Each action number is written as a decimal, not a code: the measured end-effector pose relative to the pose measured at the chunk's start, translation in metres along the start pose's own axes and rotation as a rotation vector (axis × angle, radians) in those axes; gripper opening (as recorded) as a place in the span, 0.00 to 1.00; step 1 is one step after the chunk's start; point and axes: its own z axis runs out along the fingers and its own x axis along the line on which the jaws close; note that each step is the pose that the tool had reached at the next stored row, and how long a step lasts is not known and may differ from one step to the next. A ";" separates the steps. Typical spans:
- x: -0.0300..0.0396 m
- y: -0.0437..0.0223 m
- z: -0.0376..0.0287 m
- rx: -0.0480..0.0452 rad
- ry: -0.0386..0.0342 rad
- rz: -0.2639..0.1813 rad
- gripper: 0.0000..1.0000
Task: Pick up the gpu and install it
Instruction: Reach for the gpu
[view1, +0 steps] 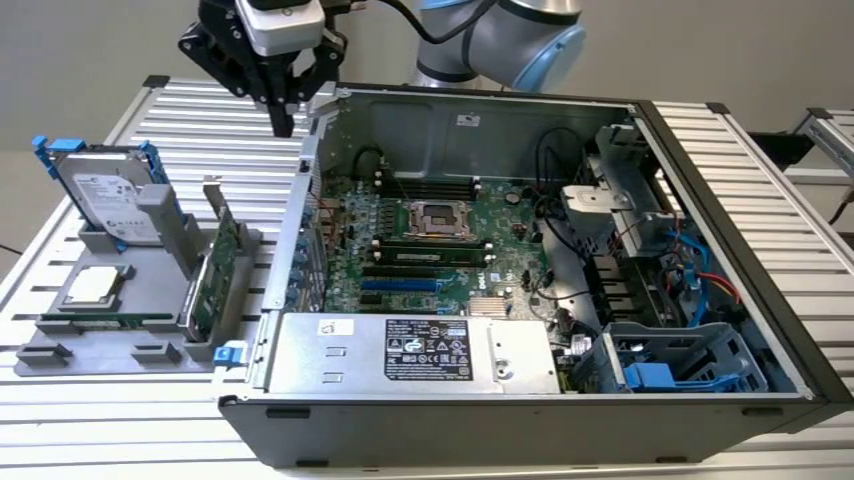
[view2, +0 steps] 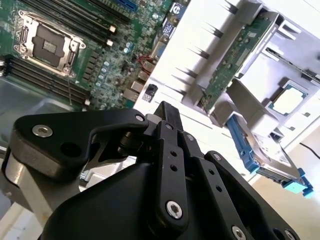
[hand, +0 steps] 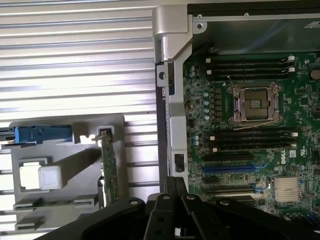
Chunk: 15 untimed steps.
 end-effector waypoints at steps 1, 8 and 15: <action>0.0012 -0.0001 -0.0001 0.0001 0.0000 0.000 0.00; 0.0090 -0.0006 -0.0002 0.0001 0.0000 0.000 0.00; 0.0161 -0.0011 -0.0004 0.0000 0.0000 0.000 0.00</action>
